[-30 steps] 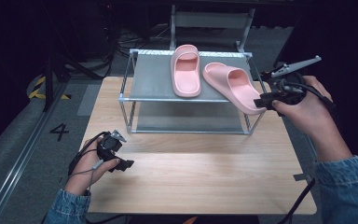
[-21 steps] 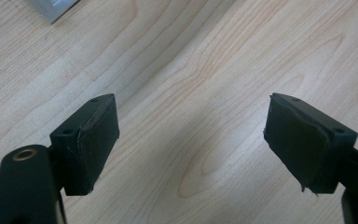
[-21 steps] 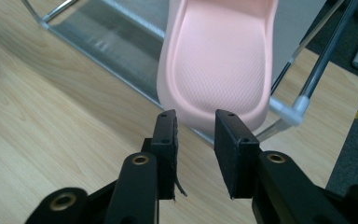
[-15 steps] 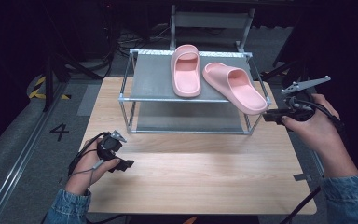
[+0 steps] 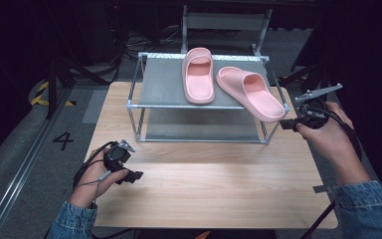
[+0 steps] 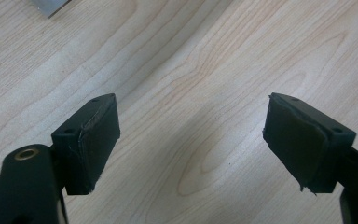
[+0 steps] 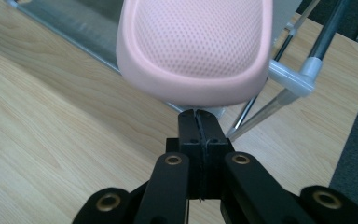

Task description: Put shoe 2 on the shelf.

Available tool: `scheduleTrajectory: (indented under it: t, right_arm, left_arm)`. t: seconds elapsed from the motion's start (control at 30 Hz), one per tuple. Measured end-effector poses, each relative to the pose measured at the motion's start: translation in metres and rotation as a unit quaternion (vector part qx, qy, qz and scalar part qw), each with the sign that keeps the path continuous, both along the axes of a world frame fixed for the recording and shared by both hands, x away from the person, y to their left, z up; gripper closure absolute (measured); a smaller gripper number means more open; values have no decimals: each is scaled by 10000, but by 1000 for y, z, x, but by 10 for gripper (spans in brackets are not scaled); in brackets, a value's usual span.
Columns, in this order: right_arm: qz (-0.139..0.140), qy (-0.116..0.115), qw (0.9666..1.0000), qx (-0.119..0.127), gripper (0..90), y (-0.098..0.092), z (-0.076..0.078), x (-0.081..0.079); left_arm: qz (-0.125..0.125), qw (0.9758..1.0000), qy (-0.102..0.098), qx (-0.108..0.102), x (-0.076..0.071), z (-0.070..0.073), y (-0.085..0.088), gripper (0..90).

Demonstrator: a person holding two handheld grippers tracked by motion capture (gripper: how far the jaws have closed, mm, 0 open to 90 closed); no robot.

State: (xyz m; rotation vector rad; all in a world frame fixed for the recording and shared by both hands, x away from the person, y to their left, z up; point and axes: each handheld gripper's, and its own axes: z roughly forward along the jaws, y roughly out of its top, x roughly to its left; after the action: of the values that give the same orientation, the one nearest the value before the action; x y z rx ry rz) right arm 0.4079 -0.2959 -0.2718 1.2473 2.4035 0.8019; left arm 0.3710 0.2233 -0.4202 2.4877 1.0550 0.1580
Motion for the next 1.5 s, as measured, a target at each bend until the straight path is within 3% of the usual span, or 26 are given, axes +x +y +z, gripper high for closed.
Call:
scheduleTrajectory:
  t: [0.47,0.6,0.9,1.3,1.5]
  right_arm:
    - [307,143,9994,-49,900,36,5,12]
    - [458,272,9985,-85,900,57,6,21]
    - [738,328,9966,-136,900,92,4,33]
    - [816,471,9953,-229,900,128,5,61]
    - [730,532,9953,-341,900,130,5,72]
  left_arm:
    - [48,10000,-6,-19,0,1,1,189]
    - [50,10000,-13,-34,0,1,2,188]
    - [43,10000,0,-30,-1,1,2,188]
    - [15,10000,-23,-29,-1,1,4,187]
    - [27,10000,-32,-39,-1,1,6,187]
